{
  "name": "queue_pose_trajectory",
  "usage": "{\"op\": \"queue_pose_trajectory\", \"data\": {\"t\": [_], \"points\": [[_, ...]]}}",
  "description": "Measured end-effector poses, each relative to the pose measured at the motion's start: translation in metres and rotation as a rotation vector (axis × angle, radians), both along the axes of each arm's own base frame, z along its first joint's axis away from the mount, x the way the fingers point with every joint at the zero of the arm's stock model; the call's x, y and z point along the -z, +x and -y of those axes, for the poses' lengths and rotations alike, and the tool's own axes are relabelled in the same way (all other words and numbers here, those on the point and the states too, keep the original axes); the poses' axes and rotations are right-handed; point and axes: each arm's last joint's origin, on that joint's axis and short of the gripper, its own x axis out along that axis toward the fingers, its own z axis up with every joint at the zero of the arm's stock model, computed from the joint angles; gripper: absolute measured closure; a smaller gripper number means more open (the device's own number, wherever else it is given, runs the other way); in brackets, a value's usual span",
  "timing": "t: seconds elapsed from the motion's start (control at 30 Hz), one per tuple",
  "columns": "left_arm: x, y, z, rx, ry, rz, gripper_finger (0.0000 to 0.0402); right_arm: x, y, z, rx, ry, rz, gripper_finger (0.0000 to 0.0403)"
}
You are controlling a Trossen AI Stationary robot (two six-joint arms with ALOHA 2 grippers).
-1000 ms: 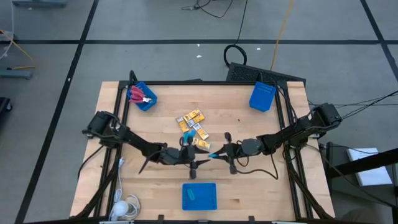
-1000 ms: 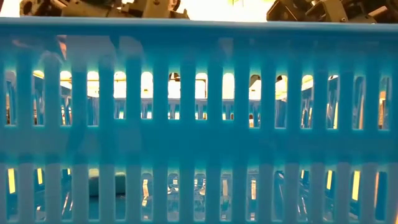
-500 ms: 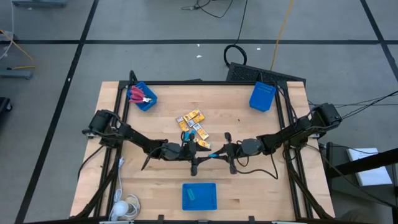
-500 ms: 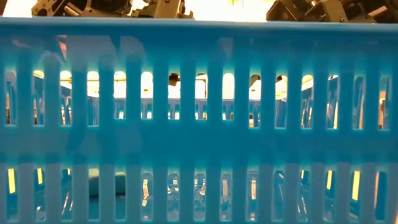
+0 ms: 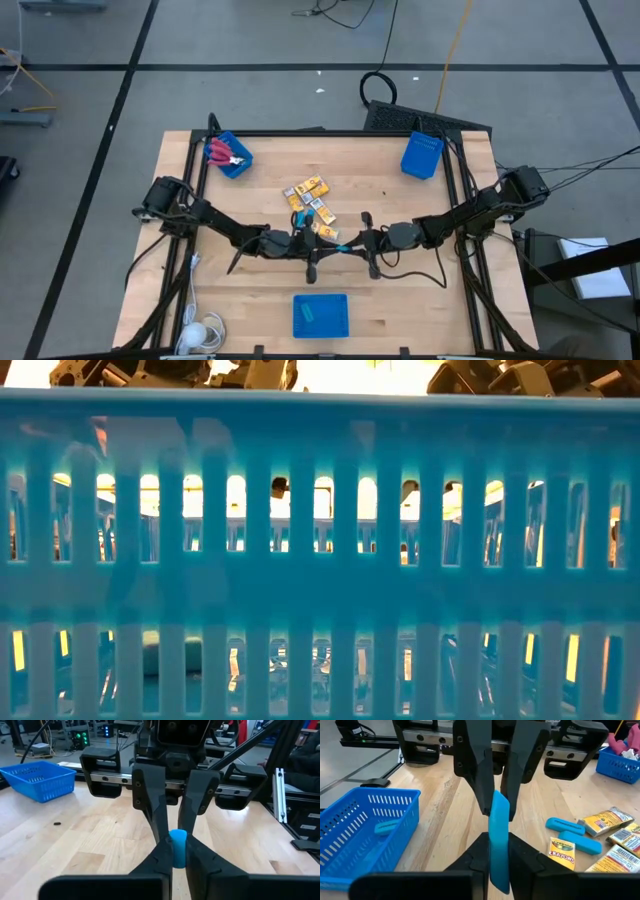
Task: Pick & Place School Supplies
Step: Put the blue eraser into the bottom blue bin
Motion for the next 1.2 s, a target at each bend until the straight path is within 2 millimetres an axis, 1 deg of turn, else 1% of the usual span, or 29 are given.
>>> {"op": "queue_pose_trajectory", "data": {"t": [0.07, 0.13, 0.2, 0.3, 0.37, 0.43, 0.5, 0.6, 0.67, 0.77, 0.83, 0.9, 0.97, 1.1, 1.2], "points": [[0.000, 0.000, 0.001, 0.001, -0.003, 0.000, 0.0376, 0.000, 0.000, 0.000, 0.000, 0.000, -0.001, 0.0364], [0.000, -0.002, 0.006, 0.011, 0.009, 0.003, 0.0369, 0.000, 0.000, 0.000, -0.002, 0.007, -0.002, 0.0356], [-0.005, -0.005, 0.013, 0.027, 0.029, 0.012, 0.0369, 0.000, 0.000, -0.001, -0.009, 0.021, -0.004, 0.0346], [-0.017, -0.012, 0.027, 0.063, 0.032, 0.038, 0.0380, 0.000, -0.001, -0.003, -0.026, 0.028, -0.013, 0.0330], [-0.027, -0.019, 0.037, 0.096, 0.028, 0.049, 0.0380, 0.001, -0.001, -0.004, -0.032, 0.024, -0.024, 0.0321], [-0.036, -0.028, 0.050, 0.129, 0.018, 0.055, 0.0380, 0.002, -0.002, -0.004, -0.038, 0.027, -0.026, 0.0314], [-0.040, -0.037, 0.065, 0.181, 0.016, 0.043, 0.0380, 0.001, -0.002, -0.005, -0.042, 0.033, -0.021, 0.0308], [-0.039, -0.053, 0.092, 0.275, 0.013, 0.034, 0.0380, 0.001, -0.002, -0.006, -0.042, 0.032, -0.025, 0.0304], [-0.034, -0.064, 0.112, 0.324, 0.013, 0.025, 0.0380, 0.001, -0.002, -0.006, -0.042, 0.031, -0.021, 0.0303], [-0.020, -0.079, 0.134, 0.312, 0.054, -0.017, 0.0380, 0.001, -0.002, -0.006, -0.042, 0.032, -0.017, 0.0306], [-0.012, -0.085, 0.143, 0.296, 0.075, -0.022, 0.0380, 0.000, -0.002, -0.006, -0.042, 0.033, -0.013, 0.0308], [-0.006, -0.087, 0.147, 0.294, 0.087, -0.035, 0.0379, 0.001, -0.002, -0.006, -0.042, 0.033, -0.014, 0.0309], [0.003, -0.084, 0.146, 0.282, 0.082, -0.057, 0.0379, 0.000, -0.002, -0.006, -0.042, 0.035, -0.006, 0.0309], [0.022, -0.073, 0.135, 0.236, 0.103, -0.110, 0.0378, 0.000, -0.001, -0.006, -0.043, 0.035, -0.005, 0.0308], [0.032, -0.063, 0.125, 0.220, 0.069, -0.145, 0.0377, 0.000, -0.001, -0.006, -0.043, 0.035, -0.005, 0.0310]]}}
